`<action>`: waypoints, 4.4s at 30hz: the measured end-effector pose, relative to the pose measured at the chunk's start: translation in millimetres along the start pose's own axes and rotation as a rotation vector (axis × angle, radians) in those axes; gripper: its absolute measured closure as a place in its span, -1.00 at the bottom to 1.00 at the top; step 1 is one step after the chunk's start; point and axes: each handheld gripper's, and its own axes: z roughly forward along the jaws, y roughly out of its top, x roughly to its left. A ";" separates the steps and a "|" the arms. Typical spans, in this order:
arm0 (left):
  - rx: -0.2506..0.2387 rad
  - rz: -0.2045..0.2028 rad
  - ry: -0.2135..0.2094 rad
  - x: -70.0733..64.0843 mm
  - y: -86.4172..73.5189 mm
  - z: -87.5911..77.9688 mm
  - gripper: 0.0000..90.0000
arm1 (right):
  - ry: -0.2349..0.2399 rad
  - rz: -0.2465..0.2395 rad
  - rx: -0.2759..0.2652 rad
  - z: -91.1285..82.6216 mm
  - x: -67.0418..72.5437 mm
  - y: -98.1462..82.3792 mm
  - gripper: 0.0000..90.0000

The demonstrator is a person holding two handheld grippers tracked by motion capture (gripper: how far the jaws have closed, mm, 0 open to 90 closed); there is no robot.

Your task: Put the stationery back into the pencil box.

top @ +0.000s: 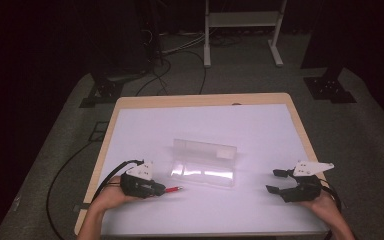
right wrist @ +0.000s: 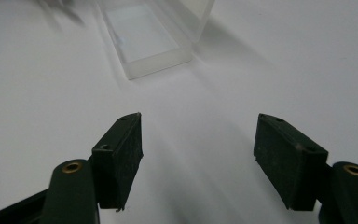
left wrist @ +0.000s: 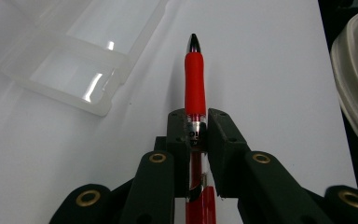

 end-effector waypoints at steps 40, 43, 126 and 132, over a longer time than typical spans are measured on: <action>0.010 0.106 0.005 30.0 81.4 -7.7 0.76 | -0.001 0.017 0.006 2.0 -2.3 -1.1 -0.39; 0.018 0.117 0.006 32.7 86.9 -5.9 0.76 | 0.000 0.013 0.013 3.1 -2.0 -1.2 -0.39; 0.115 0.149 -0.078 56.5 122.6 108.4 0.76 | 0.007 -0.004 0.002 -3.1 1.7 -1.5 -0.51; 0.134 0.152 -0.075 55.8 121.6 113.7 0.76 | 0.008 -0.008 0.005 -2.5 2.0 -1.4 -0.51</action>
